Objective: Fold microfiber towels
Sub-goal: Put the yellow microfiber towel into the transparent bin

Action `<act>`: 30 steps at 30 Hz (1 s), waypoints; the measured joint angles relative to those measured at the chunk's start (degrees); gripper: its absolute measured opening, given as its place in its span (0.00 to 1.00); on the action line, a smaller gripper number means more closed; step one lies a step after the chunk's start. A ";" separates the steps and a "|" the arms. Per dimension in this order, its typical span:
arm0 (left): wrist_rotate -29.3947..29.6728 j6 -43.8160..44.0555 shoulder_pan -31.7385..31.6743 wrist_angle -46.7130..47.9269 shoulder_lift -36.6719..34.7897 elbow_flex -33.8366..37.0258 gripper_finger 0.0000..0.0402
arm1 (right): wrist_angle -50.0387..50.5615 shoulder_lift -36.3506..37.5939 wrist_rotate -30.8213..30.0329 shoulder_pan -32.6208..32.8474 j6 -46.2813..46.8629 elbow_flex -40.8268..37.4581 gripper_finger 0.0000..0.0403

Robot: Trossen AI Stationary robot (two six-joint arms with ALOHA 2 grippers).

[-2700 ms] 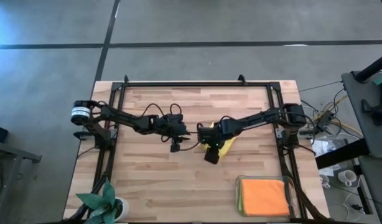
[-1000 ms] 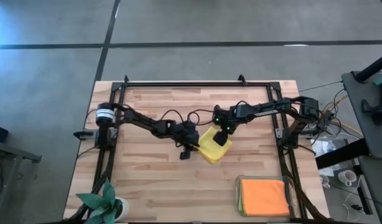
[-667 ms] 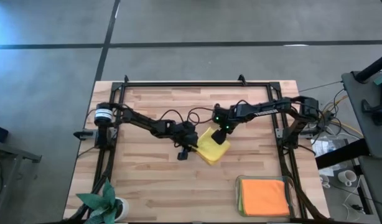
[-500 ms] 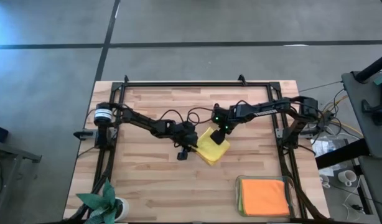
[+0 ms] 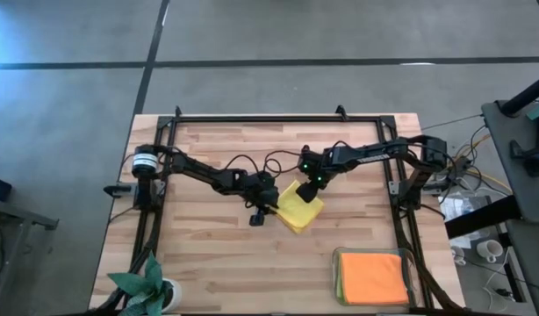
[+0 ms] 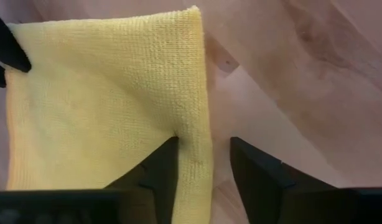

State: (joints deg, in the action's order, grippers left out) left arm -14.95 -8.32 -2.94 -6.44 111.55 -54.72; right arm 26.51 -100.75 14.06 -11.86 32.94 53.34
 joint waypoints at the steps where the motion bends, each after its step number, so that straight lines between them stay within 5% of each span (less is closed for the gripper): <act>1: -0.01 -0.02 0.00 0.00 0.00 0.00 0.23 | 0.01 0.00 0.01 0.22 -0.24 0.17 0.33; 16: 0.25 -0.15 -0.07 0.22 -1.39 0.02 0.23 | -0.14 0.07 -0.84 4.59 1.22 0.65 0.04; 23: 0.26 -1.04 1.13 13.60 -10.79 0.65 0.23 | 8.80 0.88 -6.99 8.72 11.21 5.23 0.02; 30: 0.47 -0.98 1.64 15.08 -20.87 6.64 0.23 | 20.70 0.96 -11.77 15.90 24.36 17.13 0.02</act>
State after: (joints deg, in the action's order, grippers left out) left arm -14.48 -9.29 -1.30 8.65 90.68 -48.08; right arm 47.22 -99.79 2.30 4.03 57.31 70.47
